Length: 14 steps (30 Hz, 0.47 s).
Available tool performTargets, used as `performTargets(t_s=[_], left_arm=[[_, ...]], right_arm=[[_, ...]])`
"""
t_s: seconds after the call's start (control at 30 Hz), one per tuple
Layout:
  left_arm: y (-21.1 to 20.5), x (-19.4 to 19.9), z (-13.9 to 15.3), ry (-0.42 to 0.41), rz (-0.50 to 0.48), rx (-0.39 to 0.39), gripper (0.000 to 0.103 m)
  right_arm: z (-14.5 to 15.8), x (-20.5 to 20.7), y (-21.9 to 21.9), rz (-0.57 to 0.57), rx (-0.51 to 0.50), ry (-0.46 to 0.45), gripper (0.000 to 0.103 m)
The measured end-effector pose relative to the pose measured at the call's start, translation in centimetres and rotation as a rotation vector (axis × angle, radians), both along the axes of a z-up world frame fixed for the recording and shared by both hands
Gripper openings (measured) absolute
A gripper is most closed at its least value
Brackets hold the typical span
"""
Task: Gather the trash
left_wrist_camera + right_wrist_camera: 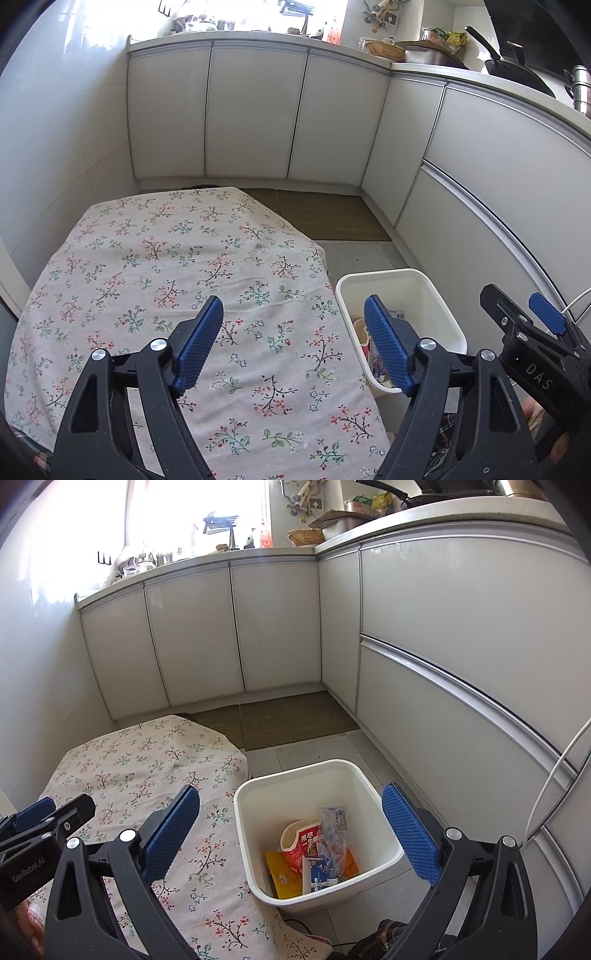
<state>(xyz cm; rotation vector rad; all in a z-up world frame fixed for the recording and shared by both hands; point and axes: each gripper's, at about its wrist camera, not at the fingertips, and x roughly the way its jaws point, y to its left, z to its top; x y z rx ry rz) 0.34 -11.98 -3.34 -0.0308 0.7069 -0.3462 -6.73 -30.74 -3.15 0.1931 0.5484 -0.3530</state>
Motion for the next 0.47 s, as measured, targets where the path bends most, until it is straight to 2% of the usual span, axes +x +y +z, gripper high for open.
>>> performTargets(t_s=[0.13, 0.17, 0.27, 0.47], left_arm=[[0.14, 0.15, -0.09, 0.010, 0.000, -0.009, 0.075], [0.15, 0.18, -0.06, 0.014, -0.001, -0.013, 0.077], [0.25, 0.29, -0.09, 0.025, 0.012, -0.012, 0.092], [0.51, 0.43, -0.11, 0.043, 0.048, -0.008, 0.096]], right_arm=[[-0.05, 0.12, 0.10, 0.003, -0.003, 0.005, 0.096], [-0.08, 0.16, 0.15, 0.003, -0.004, 0.007, 0.096], [-0.12, 0.22, 0.16, 0.001, -0.005, 0.008, 0.096], [-0.12, 0.21, 0.08, -0.004, -0.002, 0.009, 0.096]])
